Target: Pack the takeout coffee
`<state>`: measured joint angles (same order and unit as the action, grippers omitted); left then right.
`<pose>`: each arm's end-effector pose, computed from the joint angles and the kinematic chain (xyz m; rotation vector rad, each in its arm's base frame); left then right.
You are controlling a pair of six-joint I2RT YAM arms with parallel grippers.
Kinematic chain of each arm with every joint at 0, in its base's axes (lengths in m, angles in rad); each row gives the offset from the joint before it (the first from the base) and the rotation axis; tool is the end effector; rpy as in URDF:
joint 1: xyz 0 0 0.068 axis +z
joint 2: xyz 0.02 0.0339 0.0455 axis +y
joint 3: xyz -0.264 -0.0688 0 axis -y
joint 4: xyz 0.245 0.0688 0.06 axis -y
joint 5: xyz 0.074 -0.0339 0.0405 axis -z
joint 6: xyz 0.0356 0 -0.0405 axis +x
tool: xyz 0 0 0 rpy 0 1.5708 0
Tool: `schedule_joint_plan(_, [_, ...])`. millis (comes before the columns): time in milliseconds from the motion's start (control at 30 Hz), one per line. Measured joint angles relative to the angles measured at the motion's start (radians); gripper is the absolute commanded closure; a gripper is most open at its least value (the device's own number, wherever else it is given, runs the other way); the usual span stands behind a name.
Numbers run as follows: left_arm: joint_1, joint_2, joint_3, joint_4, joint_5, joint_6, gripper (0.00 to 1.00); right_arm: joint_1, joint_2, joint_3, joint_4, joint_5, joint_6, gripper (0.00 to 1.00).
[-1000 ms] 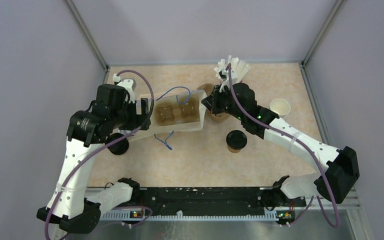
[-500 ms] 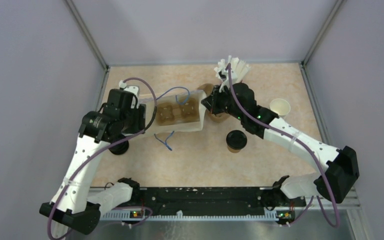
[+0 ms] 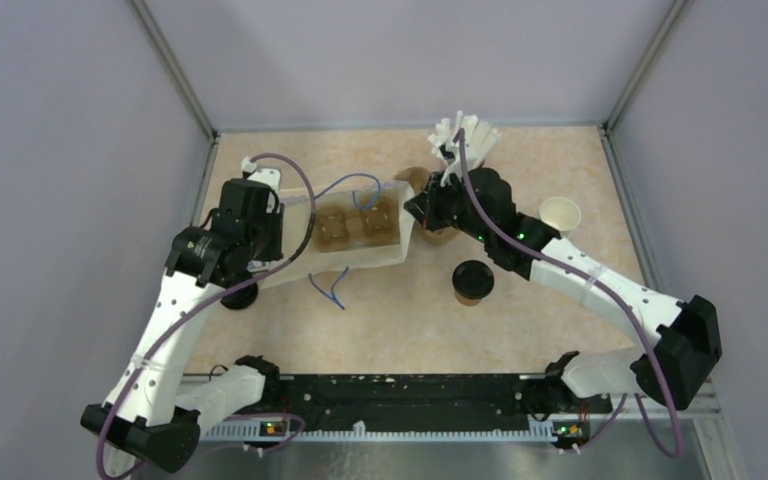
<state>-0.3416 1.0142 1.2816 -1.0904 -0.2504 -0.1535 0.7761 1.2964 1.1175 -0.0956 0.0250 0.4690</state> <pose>0.1676 -0.0502 0.3807 0.1055 2.3592 0.0611 0.2188 0.2135 0.3534 -0.2773 1.9111 0.8331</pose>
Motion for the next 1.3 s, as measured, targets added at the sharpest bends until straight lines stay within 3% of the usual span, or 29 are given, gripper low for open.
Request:
schedule_joint_plan(133, [0.000,-0.003,0.000,0.014,-0.002,0.005,1.00,0.000,-0.010,-0.011,0.000,-0.001,0.000,1.00])
schedule_joint_plan(200, [0.000,-0.004,0.001,0.019,0.000,0.008,1.00,0.000,-0.012,-0.012,-0.002,-0.001,0.000,0.98])
schedule_joint_plan(367, [0.000,-0.004,0.008,0.019,0.032,0.003,1.00,0.000,-0.018,-0.014,-0.007,-0.006,0.005,0.50])
schedule_joint_plan(633, [0.000,-0.026,0.008,0.018,0.079,-0.017,1.00,0.001,-0.139,-0.013,-0.166,0.029,0.027,0.13])
schedule_joint_plan(933, [0.000,-0.085,-0.029,0.018,0.127,-0.051,1.00,0.001,-0.318,0.030,-0.407,0.156,0.190,0.12])
schedule_joint_plan(1033, [0.000,-0.084,-0.031,0.018,0.127,-0.057,1.00,0.001,-0.306,0.038,-0.502,0.208,0.271,0.10])
schedule_joint_plan(1100, [0.000,-0.084,-0.031,0.018,0.127,-0.061,1.00,0.001,-0.285,0.044,-0.571,0.241,0.322,0.02])
schedule_joint_plan(1300, [0.000,-0.085,-0.031,0.018,0.122,-0.064,1.00,-0.042,-0.167,0.044,-0.743,0.262,0.387,0.04])
